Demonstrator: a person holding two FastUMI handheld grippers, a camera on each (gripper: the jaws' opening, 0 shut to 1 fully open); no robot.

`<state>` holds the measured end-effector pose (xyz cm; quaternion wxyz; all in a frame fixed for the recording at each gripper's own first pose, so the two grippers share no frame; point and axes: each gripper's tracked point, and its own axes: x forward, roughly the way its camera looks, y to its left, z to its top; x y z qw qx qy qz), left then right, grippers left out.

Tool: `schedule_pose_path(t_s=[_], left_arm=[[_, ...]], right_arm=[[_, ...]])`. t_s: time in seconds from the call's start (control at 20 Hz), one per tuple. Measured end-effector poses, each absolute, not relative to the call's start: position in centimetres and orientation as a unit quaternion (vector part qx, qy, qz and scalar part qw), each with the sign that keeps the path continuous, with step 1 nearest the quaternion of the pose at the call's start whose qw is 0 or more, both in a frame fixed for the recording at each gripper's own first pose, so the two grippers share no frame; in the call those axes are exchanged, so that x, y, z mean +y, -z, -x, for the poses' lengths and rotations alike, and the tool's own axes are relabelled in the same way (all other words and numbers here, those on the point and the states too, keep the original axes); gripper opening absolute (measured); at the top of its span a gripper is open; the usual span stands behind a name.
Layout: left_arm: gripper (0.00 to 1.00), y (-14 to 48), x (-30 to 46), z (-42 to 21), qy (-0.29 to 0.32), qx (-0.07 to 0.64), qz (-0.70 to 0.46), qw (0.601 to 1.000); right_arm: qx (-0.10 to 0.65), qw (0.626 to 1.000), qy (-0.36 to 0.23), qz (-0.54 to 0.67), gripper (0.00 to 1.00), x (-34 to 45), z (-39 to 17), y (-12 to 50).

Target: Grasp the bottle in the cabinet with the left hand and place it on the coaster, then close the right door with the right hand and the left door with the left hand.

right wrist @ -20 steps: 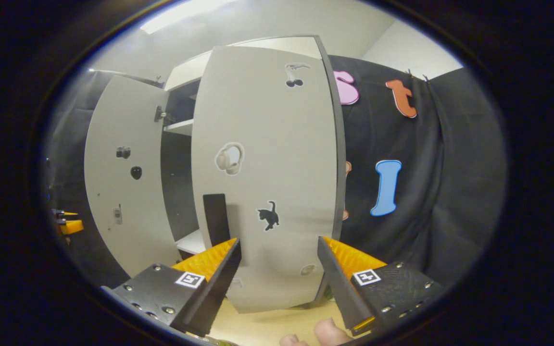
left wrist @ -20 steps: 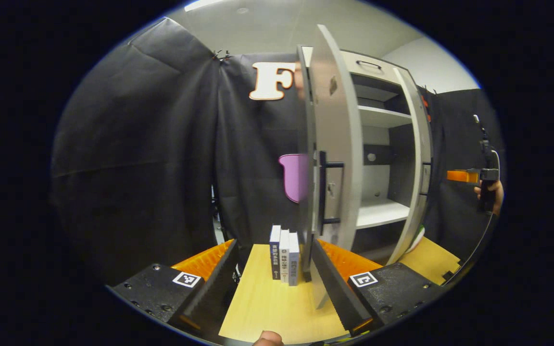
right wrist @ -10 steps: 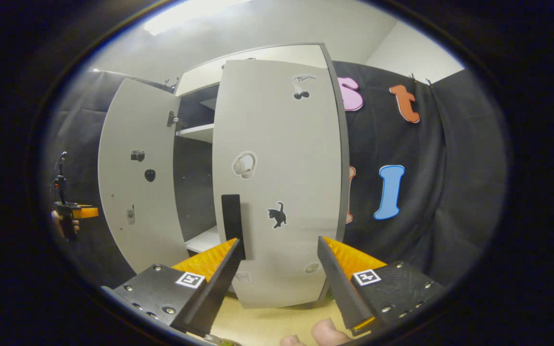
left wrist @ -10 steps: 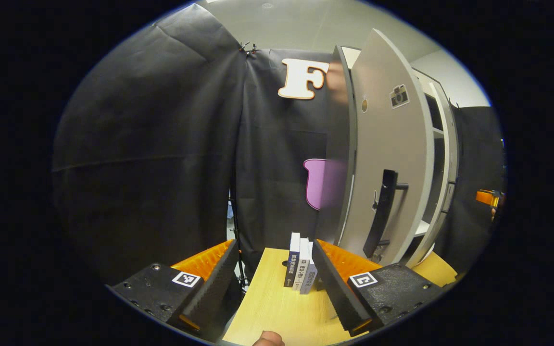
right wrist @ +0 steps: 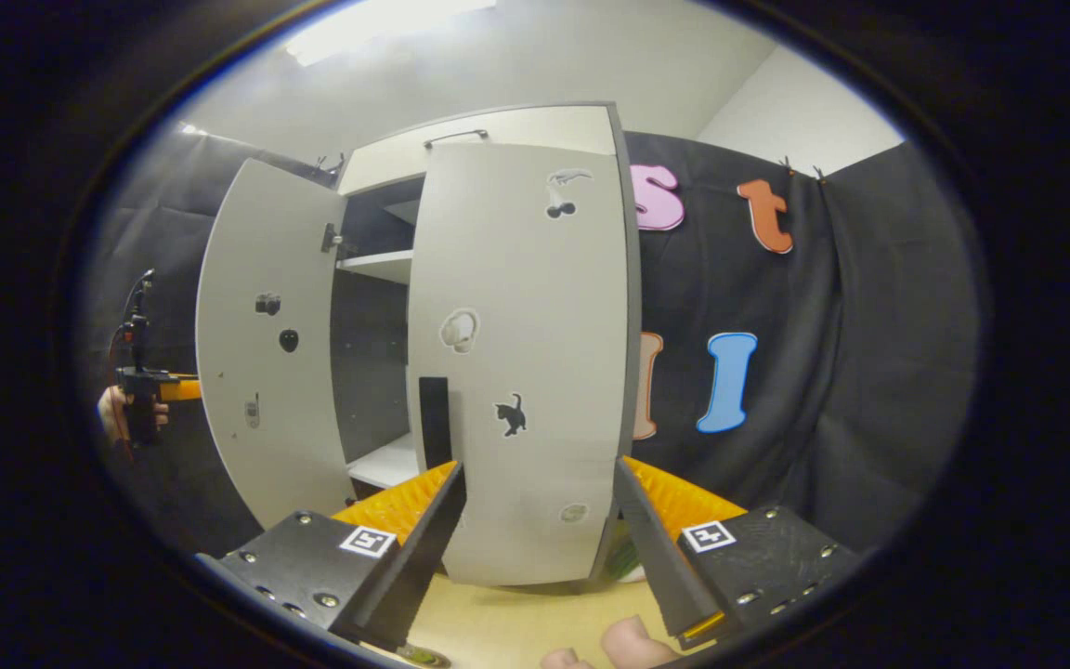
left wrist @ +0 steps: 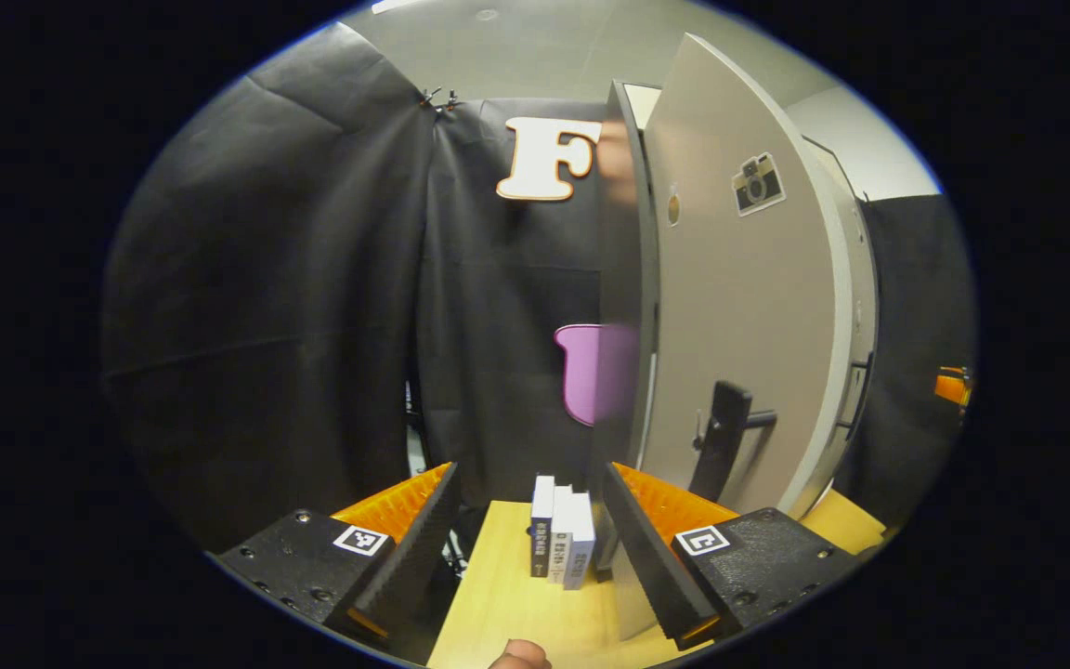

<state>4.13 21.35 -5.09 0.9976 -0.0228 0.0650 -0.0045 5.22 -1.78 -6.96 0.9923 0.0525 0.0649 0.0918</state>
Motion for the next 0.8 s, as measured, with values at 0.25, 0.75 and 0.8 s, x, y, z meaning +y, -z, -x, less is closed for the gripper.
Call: schedule_pose_path(t_s=[0.25,0.75,0.8], left_arm=[[0.91,2.9,19.7,-4.2,-0.016,0.041,-0.021,0.999],[0.88,3.4,18.2,-3.9,-0.028,0.051,0.0,0.998],[0.89,3.4,17.9,-4.0,-0.025,0.053,0.01,0.998]], right_arm=[[0.049,0.994,-0.077,-0.061,0.96,-4.2,-4.0,5.6],[0.033,0.994,-0.08,-0.075,0.96,-3.9,-3.6,4.6],[0.03,0.993,-0.082,-0.074,0.96,-3.7,-3.7,4.3]])
